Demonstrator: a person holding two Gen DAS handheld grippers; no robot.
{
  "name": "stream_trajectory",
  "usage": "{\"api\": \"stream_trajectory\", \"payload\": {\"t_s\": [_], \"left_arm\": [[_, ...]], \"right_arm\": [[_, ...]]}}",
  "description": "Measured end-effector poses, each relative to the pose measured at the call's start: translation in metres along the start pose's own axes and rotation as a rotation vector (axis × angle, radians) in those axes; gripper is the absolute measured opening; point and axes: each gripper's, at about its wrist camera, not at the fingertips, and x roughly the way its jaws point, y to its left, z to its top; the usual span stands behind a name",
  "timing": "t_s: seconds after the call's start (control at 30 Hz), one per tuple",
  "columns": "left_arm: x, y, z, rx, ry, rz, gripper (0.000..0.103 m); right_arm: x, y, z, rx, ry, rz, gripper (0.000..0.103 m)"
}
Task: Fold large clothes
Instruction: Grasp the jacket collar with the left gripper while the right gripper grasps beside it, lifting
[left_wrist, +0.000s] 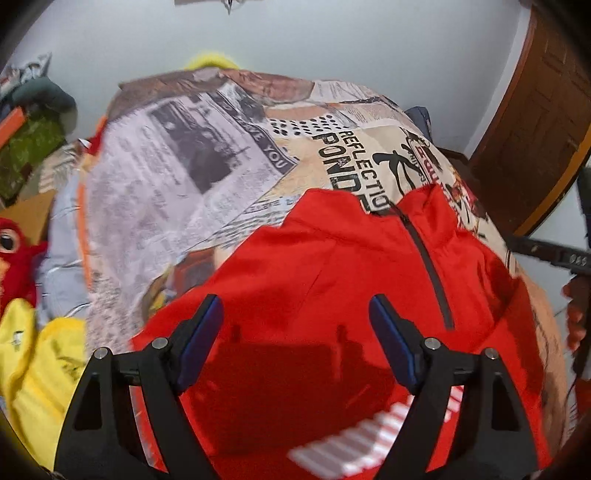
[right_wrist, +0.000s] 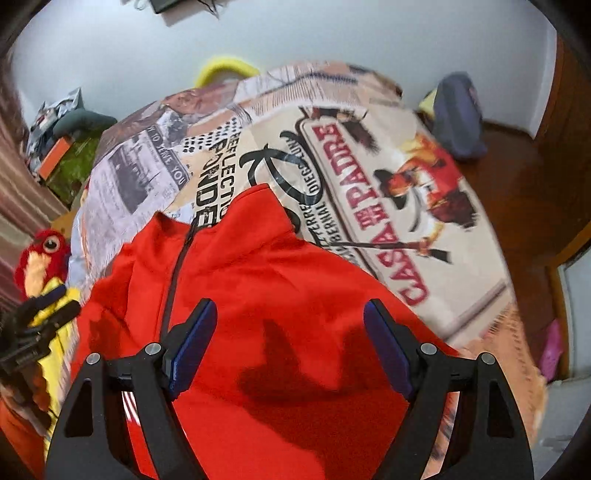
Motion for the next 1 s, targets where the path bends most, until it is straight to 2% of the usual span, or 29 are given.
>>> {"api": "stream_trajectory", "payload": {"t_s": [0.2, 0.3, 0.37, 0.43, 0.5, 0.57, 0.6, 0.63, 0.67, 0.7, 0.73, 0.77, 0.8, 0.83, 0.87, 0.9, 1.0], "left_arm": [[0.046, 0.009, 0.030, -0.119, 0.010, -0.082, 0.081], [0.075, 0.017, 0.038, -0.171, 0.054, -0.087, 0.081], [0.089, 0.021, 0.040, -0.159, 0.064, -0.066, 0.081], [0.101, 0.027, 0.039, -0.171, 0.050, -0.034, 0.083], [0.105, 0.029, 0.037, -0.226, 0.033, -0.045, 0.085], [0.105, 0.021, 0.037, -0.188, 0.032, -0.036, 0.085], [0.104, 0.011, 0.036, -0.127, 0.036, -0.038, 0.083], [0.103, 0.007, 0.036, -0.103, 0.033, -0.040, 0.073], [0.101, 0.004, 0.037, -0.085, 0.028, -0.048, 0.067], [0.098, 0.002, 0.036, -0.078, 0.028, -0.066, 0.054], [0.096, -0.001, 0.036, -0.074, 0.031, -0.084, 0.039], [0.095, -0.003, 0.035, -0.068, 0.035, -0.096, 0.033], [0.092, -0.006, 0.035, -0.059, 0.035, -0.088, 0.026], [0.089, -0.009, 0.035, -0.045, 0.032, -0.067, 0.012], [0.087, -0.011, 0.035, -0.032, 0.030, -0.050, 0.011], [0.083, -0.011, 0.034, -0.022, 0.029, -0.043, 0.008], [0.063, -0.014, 0.029, 0.001, 0.015, -0.012, 0.007]], "right_arm": [[0.043, 0.014, 0.023, -0.014, 0.048, 0.058, 0.079], [0.068, 0.010, 0.034, 0.048, 0.095, 0.071, 0.079], [0.079, 0.003, 0.036, 0.074, 0.114, 0.097, 0.079], [0.082, -0.004, 0.037, 0.099, 0.087, 0.099, 0.079], [0.086, -0.011, 0.035, 0.128, 0.069, 0.116, 0.080], [0.086, -0.014, 0.032, 0.132, 0.060, 0.128, 0.079], [0.085, -0.012, 0.031, 0.118, 0.050, 0.126, 0.077], [0.083, -0.009, 0.029, 0.096, 0.040, 0.127, 0.074], [0.081, -0.006, 0.027, 0.077, 0.029, 0.134, 0.066], [0.080, -0.004, 0.026, 0.069, 0.021, 0.148, 0.053], [0.077, -0.002, 0.025, 0.067, 0.017, 0.161, 0.049], [0.075, 0.001, 0.025, 0.063, 0.014, 0.159, 0.040], [0.072, 0.005, 0.025, 0.049, 0.010, 0.161, 0.029], [0.067, 0.010, 0.024, 0.024, 0.005, 0.158, 0.022], [0.062, 0.014, 0.023, 0.008, 0.002, 0.150, 0.012], [0.057, 0.018, 0.022, -0.006, -0.001, 0.147, 0.009], [0.036, 0.032, 0.017, -0.062, -0.034, 0.127, 0.008]]}}
